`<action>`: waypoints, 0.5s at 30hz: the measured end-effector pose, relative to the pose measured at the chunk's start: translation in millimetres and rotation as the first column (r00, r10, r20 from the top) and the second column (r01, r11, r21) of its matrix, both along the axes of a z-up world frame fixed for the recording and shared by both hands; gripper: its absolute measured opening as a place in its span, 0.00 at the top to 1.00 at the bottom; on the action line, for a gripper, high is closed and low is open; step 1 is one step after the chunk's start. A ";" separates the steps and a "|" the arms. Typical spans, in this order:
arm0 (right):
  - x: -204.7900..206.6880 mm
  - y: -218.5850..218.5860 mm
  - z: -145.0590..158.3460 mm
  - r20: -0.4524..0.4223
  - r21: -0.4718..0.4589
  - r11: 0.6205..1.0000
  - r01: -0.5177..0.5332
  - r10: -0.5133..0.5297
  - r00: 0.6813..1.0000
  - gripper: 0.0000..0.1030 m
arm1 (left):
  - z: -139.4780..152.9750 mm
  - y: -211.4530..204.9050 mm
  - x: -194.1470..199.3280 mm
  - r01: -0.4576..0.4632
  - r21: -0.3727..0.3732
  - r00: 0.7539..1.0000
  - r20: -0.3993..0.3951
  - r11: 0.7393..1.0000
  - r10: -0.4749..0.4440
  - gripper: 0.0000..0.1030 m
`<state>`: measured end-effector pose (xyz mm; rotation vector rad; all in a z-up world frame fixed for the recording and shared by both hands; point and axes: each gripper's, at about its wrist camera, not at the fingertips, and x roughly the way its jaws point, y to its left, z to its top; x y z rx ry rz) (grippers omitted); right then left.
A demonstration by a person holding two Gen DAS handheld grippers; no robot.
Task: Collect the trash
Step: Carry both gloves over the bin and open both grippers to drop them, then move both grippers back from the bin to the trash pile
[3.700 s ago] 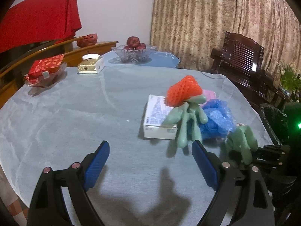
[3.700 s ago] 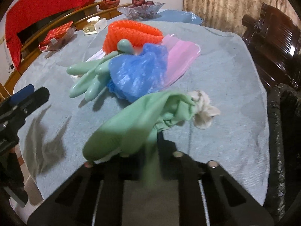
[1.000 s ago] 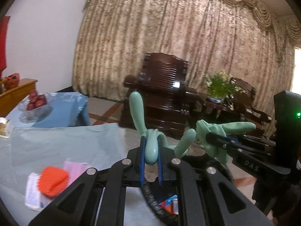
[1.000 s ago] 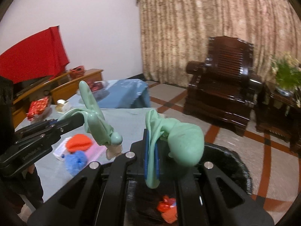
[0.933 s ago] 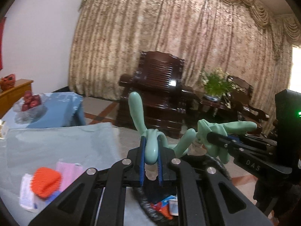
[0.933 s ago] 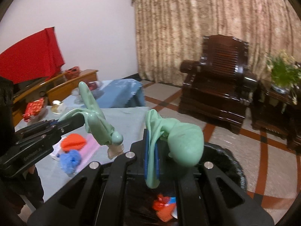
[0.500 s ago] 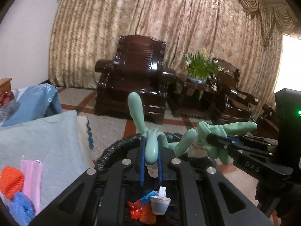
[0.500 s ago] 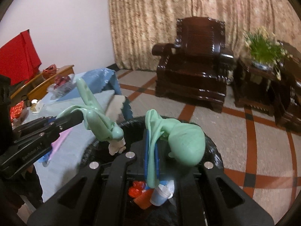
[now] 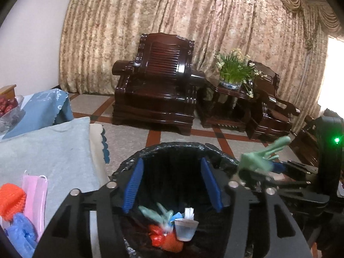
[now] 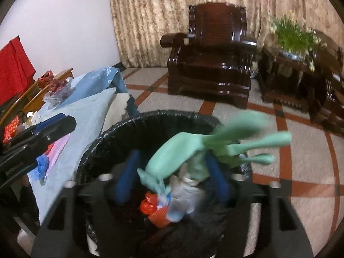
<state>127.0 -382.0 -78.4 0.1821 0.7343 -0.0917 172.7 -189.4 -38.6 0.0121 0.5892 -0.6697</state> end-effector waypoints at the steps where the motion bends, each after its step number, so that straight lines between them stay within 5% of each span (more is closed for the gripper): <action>1: -0.2 -0.3 -0.9 -0.007 0.013 1.000 0.003 -0.003 1.000 0.29 | 0.2 1.5 1.3 -0.006 0.000 1.000 -0.001 1.000 0.006 0.42; 5: -1.6 2.9 -3.5 -0.029 0.034 0.999 -0.004 0.005 1.000 0.28 | 3.0 13.2 2.2 -0.038 0.000 0.999 0.002 0.999 0.038 0.32; 15: -3.8 22.6 3.9 -0.026 0.035 0.999 -0.039 0.040 0.999 0.28 | 7.4 40.6 2.5 -0.091 0.000 0.996 0.018 0.996 0.091 0.32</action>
